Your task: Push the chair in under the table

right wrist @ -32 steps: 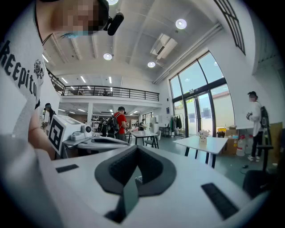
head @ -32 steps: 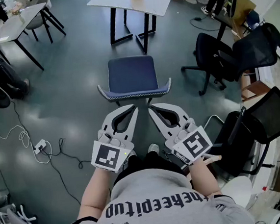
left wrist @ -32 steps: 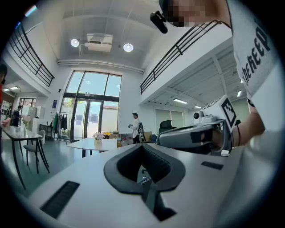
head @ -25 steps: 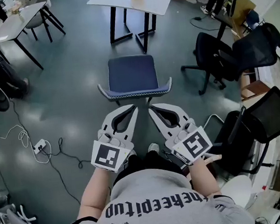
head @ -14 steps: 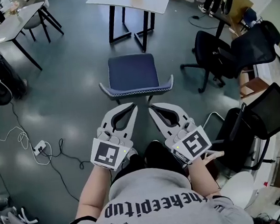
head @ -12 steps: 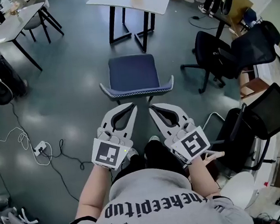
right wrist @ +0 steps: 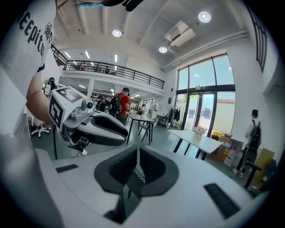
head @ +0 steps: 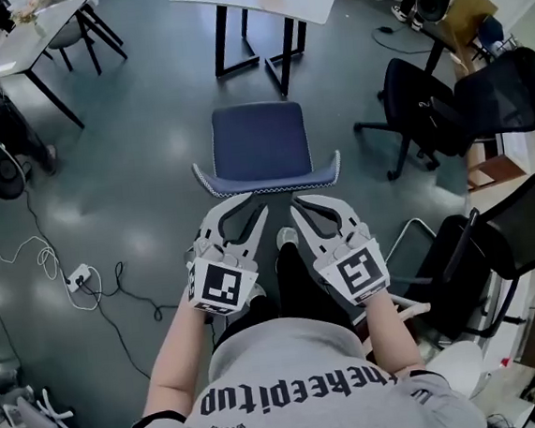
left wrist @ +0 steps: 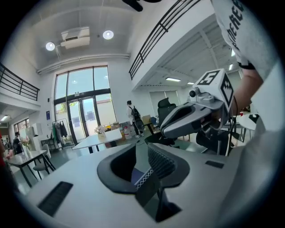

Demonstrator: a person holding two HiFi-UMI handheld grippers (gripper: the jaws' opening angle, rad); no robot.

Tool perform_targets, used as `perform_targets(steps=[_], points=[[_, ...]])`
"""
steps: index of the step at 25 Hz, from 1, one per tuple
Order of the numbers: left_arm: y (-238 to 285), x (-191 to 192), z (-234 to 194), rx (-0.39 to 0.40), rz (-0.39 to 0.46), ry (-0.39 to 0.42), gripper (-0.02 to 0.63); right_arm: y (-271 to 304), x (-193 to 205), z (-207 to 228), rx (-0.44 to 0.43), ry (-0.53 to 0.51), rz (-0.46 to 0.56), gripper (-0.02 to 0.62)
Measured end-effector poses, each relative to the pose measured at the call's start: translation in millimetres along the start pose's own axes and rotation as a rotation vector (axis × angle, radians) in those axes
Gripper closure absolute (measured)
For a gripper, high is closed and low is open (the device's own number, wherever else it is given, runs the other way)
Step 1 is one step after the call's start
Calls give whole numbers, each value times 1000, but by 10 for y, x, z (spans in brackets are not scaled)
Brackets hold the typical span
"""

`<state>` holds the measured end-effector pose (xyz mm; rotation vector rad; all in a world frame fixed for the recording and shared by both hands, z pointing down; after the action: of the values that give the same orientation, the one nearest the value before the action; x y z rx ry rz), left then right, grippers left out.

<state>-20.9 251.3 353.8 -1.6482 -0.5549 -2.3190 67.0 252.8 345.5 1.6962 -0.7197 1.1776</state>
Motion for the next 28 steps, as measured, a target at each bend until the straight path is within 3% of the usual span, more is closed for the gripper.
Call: perform_targets(steps=[4,15,28], points=[[196,191,0,27,-67,54,500,105,169,184,-24,-7,-42,531],[565,683,47,117,-246,165,445,324,628,477,-129,-48,-219,485],[681,1047,138,181,-360,281,428,465,1044,490,-203,-106,-380,437]])
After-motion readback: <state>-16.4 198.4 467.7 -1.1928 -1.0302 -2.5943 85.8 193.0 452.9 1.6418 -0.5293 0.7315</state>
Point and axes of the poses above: the fingertips, and each gripper's own axes: y forward along the fingers, z to its right, x out of its underside, the point moved 3 cm from there along -y, backward along the fingers, and after that the axes turned 13 degrees about -x, right-handed, at the moved point
